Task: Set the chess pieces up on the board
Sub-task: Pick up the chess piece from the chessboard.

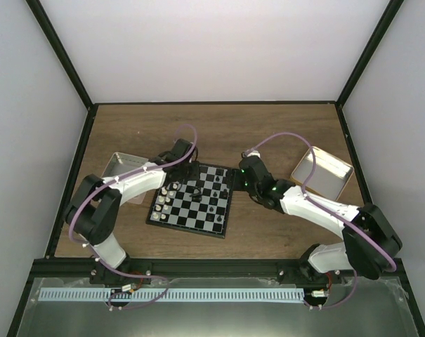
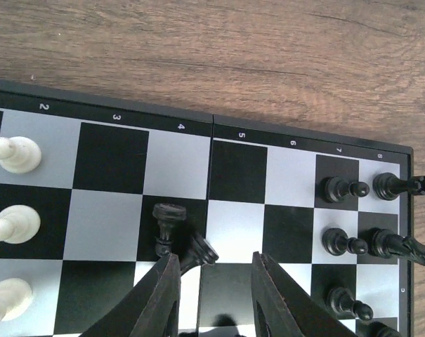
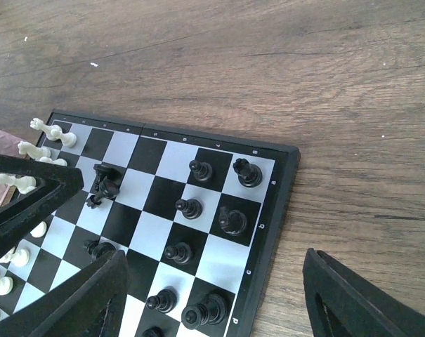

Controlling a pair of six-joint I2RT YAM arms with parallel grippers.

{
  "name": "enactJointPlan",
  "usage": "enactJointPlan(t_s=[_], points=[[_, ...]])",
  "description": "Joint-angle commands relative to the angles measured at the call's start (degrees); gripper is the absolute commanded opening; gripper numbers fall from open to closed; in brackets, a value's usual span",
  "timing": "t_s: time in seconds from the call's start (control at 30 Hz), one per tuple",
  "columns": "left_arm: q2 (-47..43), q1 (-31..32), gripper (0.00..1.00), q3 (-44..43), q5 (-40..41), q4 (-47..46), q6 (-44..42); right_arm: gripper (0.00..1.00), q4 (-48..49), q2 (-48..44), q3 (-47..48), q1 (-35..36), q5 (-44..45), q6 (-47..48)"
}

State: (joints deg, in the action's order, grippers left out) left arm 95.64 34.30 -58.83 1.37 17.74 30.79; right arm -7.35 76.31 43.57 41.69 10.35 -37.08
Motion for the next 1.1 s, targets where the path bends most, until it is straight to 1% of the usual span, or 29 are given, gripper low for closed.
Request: enactJointPlan(t_s=[0.0, 0.23, 0.43, 0.7, 0.87, 0.97, 1.07], points=[[1.2, -0.3, 0.31, -1.7, -0.2, 1.2, -1.6, 0.69, -0.3, 0.3, 2.2, -0.3, -0.5, 0.4], [-1.3, -0.3, 0.34, 1.5, -0.6, 2.2, -0.1, 0.69, 0.4, 0.7, 1.9, -0.3, -2.1, 1.3], [-2.4, -0.1, 0.34, 4.4, -3.9, 1.9, 1.4, 0.68, 1.0, 1.4, 2.6, -0.3, -4.3, 2.3], [-3.2, 0.1, 0.30, 5.9, -7.9, 2.2, 0.7, 0.67, 1.0, 1.8, 2.5, -0.3, -5.0, 2.3], [-3.8, 0.1, 0.30, 6.7, -9.4, 2.0, 0.1, 0.66, 0.9, 1.7, 2.5, -0.3, -5.3, 2.3], [-5.0, 0.1, 0.30, 7.3, -8.5, 2.1, 0.6, 0.66, 1.2, 1.6, 2.6, -0.3, -6.9, 3.2], [-7.3, 0.1, 0.30, 8.1, -5.7, 2.3, 2.2, 0.62, 2.8, 1.9, 3.1, -0.1, -11.5, 6.4]])
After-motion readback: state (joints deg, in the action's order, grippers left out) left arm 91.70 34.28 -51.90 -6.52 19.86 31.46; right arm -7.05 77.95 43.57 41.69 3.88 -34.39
